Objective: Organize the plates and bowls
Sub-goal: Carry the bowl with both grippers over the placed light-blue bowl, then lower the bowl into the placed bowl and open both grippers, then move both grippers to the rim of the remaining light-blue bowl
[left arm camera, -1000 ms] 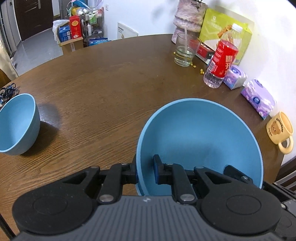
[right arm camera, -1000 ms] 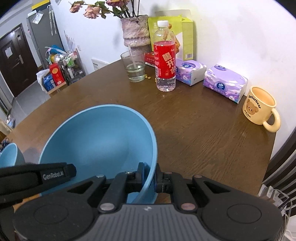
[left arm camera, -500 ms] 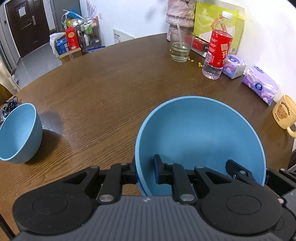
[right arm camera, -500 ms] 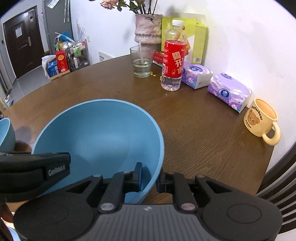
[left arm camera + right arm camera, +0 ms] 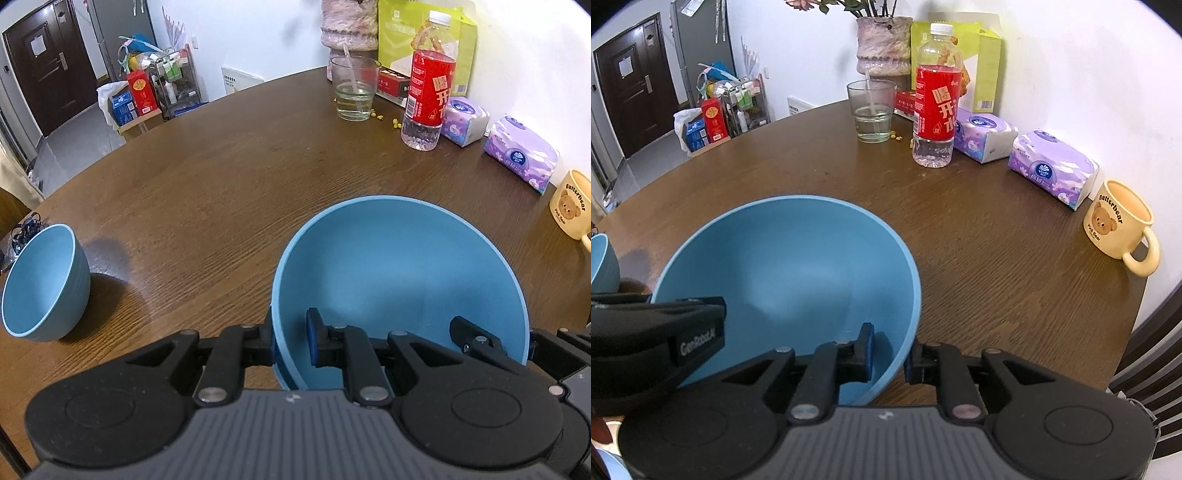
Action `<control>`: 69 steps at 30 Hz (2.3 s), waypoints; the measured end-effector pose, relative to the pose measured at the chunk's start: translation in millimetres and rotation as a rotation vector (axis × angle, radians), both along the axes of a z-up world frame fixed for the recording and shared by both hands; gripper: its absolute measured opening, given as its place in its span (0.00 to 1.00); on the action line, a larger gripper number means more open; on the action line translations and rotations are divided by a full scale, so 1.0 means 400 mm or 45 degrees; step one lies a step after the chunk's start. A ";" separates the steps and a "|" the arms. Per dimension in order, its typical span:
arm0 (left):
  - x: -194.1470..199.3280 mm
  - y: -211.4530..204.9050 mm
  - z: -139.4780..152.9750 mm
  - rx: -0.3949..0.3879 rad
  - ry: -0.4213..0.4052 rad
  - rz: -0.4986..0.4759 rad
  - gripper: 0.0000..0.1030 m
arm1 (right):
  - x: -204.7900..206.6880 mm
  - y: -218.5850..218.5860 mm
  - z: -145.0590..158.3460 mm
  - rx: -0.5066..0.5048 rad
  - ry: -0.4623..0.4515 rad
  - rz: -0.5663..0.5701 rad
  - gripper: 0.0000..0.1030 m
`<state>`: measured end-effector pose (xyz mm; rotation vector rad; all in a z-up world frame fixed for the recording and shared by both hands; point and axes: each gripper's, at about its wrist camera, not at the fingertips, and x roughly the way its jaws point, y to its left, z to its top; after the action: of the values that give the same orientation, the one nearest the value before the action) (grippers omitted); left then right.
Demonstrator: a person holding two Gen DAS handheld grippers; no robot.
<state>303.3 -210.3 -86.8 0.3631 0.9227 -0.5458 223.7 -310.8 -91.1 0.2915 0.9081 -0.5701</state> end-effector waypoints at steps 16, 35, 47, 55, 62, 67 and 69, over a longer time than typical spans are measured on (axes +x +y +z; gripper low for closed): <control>0.019 0.004 -0.016 0.023 0.014 0.027 0.16 | -0.002 -0.014 -0.013 0.036 -0.017 -0.017 0.11; 0.017 0.083 0.070 -0.085 -0.033 0.166 0.82 | -0.046 -0.033 0.047 0.174 -0.112 -0.019 0.50; 0.019 0.206 0.131 -0.150 -0.020 0.293 1.00 | -0.068 0.031 0.126 0.139 -0.140 0.036 1.00; 0.053 0.300 0.157 -0.178 -0.006 0.330 1.00 | -0.054 0.097 0.175 0.129 -0.164 0.039 1.00; 0.100 0.389 0.180 -0.203 -0.009 0.337 1.00 | -0.017 0.168 0.195 0.128 -0.162 0.042 1.00; 0.138 0.462 0.185 -0.214 -0.006 0.363 1.00 | 0.022 0.233 0.200 0.129 -0.157 0.058 1.00; 0.154 0.494 0.185 -0.221 0.000 0.382 1.00 | 0.038 0.261 0.197 0.130 -0.148 0.072 1.00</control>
<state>365.1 -12.6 -12.9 0.0649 0.9031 -0.3463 239.1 -206.4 -12.3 0.3860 0.8314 -0.4506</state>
